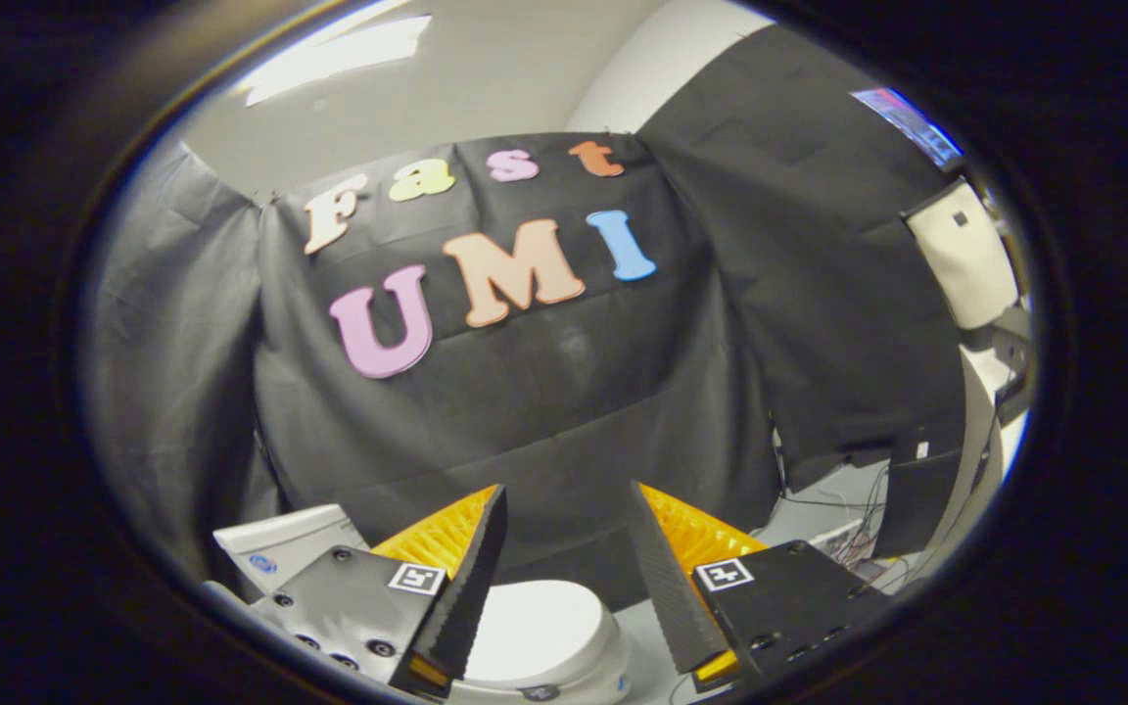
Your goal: Open the toilet lid.
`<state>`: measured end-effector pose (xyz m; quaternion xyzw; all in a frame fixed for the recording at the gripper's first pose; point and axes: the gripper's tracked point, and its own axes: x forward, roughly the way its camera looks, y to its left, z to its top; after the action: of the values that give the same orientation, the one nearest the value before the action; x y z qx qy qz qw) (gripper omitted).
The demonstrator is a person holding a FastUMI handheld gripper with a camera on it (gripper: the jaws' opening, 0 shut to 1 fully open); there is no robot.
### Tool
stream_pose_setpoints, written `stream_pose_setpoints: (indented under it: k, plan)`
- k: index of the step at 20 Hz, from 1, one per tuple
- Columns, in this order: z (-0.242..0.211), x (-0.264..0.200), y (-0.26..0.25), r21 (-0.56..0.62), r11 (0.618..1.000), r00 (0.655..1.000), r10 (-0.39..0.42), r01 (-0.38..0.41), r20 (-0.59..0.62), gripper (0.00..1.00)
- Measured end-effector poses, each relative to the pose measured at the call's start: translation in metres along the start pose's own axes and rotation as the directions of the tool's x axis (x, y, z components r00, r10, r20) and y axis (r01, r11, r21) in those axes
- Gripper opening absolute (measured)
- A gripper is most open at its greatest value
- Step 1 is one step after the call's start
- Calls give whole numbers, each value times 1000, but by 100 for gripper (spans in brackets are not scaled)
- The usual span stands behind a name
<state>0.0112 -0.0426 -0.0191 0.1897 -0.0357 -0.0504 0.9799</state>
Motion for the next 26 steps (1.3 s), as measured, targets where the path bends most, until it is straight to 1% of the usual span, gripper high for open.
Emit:
stream_pose_setpoints:
  k: [2,5,7,12,15,19,24,26]
  plan:
    - [-12,1,-12,80,995,998,-61,59,20,76]
    - [-35,1,-15,216,970,991,-128,116,40,75]
    - [-66,-1,-18,310,936,984,-178,165,15,74]
    - [-141,-27,-18,498,834,967,-249,237,-44,74]
    - [-180,-42,-24,559,772,948,-303,302,-94,74]
    - [-234,-57,-29,581,710,916,-339,398,-212,74]
    - [-285,-73,-36,650,584,871,-379,487,-312,75]
    - [-306,-80,-29,670,543,860,-371,506,-350,75]
